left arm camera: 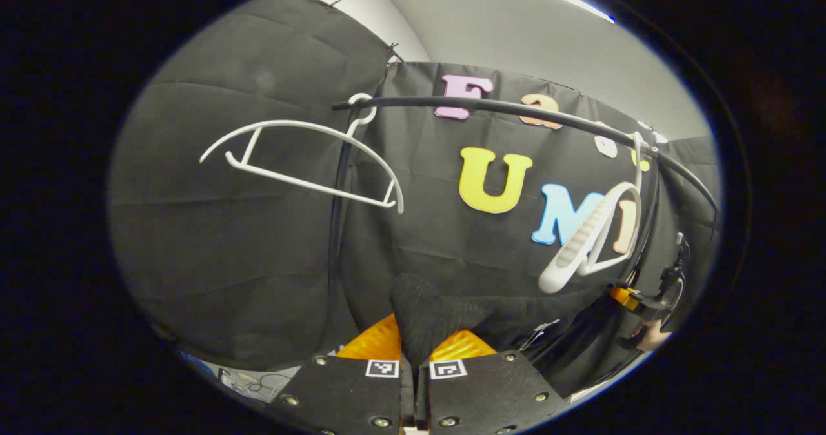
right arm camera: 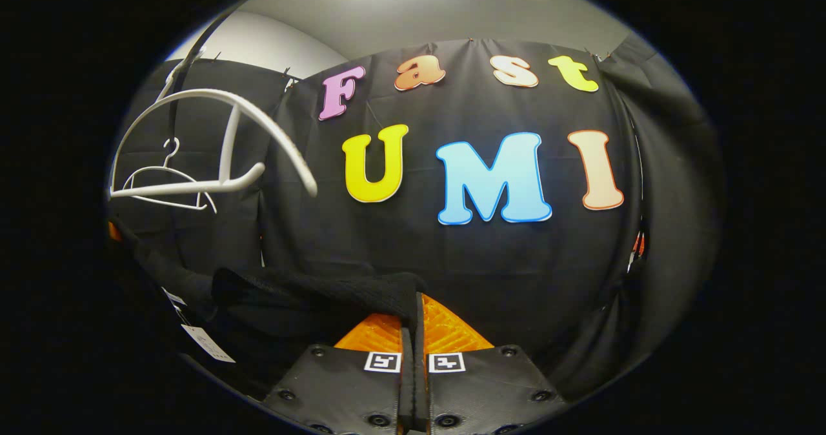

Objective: Grasp the clothes on the hanger with both hands and then place them into the laundry hamper below.

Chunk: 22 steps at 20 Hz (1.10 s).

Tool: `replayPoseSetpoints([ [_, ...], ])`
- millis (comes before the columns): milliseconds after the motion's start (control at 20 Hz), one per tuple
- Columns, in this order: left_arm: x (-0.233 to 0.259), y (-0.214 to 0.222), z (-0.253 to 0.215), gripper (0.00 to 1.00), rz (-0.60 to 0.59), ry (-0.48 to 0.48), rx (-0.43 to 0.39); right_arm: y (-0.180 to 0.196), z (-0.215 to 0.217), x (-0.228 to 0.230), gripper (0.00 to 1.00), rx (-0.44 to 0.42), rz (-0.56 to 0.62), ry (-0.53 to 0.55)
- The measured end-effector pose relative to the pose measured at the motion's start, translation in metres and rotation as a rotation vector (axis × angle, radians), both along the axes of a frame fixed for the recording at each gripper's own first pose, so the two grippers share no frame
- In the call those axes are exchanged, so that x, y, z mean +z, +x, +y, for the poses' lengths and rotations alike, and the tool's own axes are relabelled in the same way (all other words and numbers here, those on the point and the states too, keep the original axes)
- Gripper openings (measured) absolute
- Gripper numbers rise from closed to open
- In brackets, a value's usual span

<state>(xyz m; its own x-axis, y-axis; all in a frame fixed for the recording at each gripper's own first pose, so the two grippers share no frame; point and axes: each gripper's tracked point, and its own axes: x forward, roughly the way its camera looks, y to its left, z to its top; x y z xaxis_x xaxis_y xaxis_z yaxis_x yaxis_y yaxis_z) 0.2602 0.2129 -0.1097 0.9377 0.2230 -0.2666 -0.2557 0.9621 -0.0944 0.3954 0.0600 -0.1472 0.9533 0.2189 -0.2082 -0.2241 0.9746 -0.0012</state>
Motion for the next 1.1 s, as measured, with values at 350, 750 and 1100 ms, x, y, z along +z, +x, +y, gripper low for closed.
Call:
replayPoseSetpoints([
  [350, -0.060, -0.025, -0.017, 0.04, 0.122, 0.030, -0.071, -0.072, 0.001, -0.037, 0.00, -0.059, 0.131, 0.026],
  [750, -0.124, -0.048, -0.086, 0.04, 0.231, 0.089, -0.306, -0.181, 0.010, -0.069, 0.01, -0.149, 0.289, 0.048],
  [1100, -0.180, -0.067, -0.153, 0.02, 0.275, 0.017, -0.480, -0.256, 0.010, -0.091, 0.02, -0.220, 0.375, 0.034],
])
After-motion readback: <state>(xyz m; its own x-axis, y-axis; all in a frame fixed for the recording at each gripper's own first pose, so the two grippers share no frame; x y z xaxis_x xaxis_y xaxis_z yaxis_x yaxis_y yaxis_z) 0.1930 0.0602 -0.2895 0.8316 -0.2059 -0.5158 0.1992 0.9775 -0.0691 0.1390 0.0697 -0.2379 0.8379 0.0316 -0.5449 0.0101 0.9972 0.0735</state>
